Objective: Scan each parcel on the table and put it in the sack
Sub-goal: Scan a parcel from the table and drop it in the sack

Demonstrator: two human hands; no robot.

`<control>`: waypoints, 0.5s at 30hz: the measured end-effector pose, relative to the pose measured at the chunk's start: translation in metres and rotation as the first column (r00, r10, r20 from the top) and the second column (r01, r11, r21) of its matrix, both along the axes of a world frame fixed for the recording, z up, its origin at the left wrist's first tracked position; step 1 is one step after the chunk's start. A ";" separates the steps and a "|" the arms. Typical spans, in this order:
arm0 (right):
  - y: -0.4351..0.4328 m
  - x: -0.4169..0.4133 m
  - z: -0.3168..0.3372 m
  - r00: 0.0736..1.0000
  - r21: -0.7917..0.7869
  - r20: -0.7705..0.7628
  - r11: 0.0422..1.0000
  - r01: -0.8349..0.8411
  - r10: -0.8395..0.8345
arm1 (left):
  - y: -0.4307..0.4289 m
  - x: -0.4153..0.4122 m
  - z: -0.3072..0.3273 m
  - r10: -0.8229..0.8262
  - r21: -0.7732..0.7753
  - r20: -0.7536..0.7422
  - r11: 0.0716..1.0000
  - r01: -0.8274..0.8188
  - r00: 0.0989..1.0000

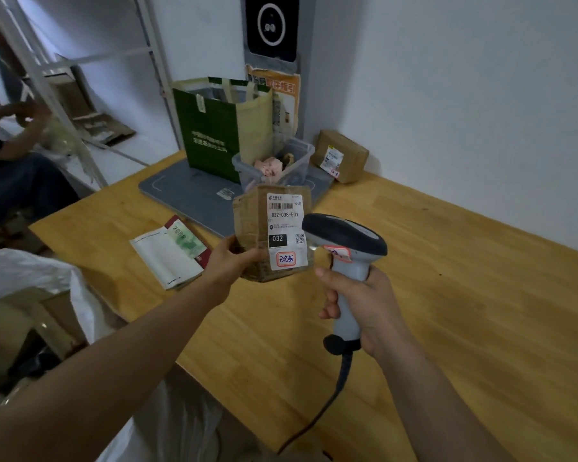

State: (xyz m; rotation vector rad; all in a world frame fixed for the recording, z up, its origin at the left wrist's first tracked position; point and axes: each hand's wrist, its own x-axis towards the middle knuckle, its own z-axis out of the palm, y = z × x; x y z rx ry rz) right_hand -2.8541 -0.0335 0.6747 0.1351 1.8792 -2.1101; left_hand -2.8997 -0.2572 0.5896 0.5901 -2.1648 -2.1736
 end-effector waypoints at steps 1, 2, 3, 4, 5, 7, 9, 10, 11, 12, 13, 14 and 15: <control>-0.006 -0.001 0.000 1.000 -0.004 0.006 1.000 -0.020 0.020 | -0.004 0.005 0.001 0.061 0.031 0.004 0.998 -0.061 0.998; -0.013 -0.001 -0.001 0.999 -0.004 0.011 0.999 -0.044 0.044 | -0.009 0.012 0.003 0.129 0.066 0.005 0.989 -0.129 0.992; -0.021 -0.001 -0.002 0.997 -0.001 0.017 0.997 -0.073 0.073 | -0.016 0.020 0.004 0.203 0.103 0.002 0.974 -0.202 0.979; -0.031 -0.001 -0.003 0.994 -0.001 0.022 0.994 -0.108 0.108 | -0.026 0.028 0.005 0.283 0.134 -0.002 0.951 -0.281 0.959; -0.041 0.000 -0.005 0.989 -0.005 0.026 0.989 -0.148 0.148 | -0.036 0.038 0.006 0.360 0.158 -0.003 0.921 -0.356 0.933; -0.064 0.004 -0.011 0.971 -0.010 0.036 0.972 -0.235 0.236 | -0.059 0.061 0.006 0.513 0.189 0.003 0.843 -0.504 0.858; -0.087 0.010 -0.017 0.945 0.007 0.053 0.946 -0.324 0.323 | -0.082 0.088 0.004 0.668 0.200 0.024 0.726 -0.658 0.744; -0.099 0.013 -0.019 0.929 0.016 0.060 0.930 -0.366 0.365 | -0.094 0.102 0.001 0.741 0.200 0.042 0.651 -0.732 0.670; -0.111 0.017 -0.022 0.913 0.017 0.065 0.914 -0.405 0.404 | -0.109 0.117 -0.002 0.807 0.189 0.054 0.570 -0.800 0.588; -0.122 0.021 -0.024 0.896 0.010 0.067 0.898 -0.440 0.439 | -0.122 0.133 -0.006 0.862 0.172 0.073 0.485 -0.857 0.502; -0.131 0.025 -0.027 0.881 -0.002 0.067 0.883 -0.470 0.469 | -0.135 0.148 -0.010 0.900 0.147 0.093 0.411 -0.900 0.427; -0.140 0.029 -0.029 0.865 -0.012 0.071 0.867 -0.498 0.497 | -0.147 0.163 -0.014 0.924 0.120 0.120 0.349 -0.930 0.362; -0.148 0.033 -0.031 0.849 -0.018 0.081 0.852 -0.523 0.523 | -0.157 0.178 -0.018 0.944 0.095 0.148 0.283 -0.954 0.295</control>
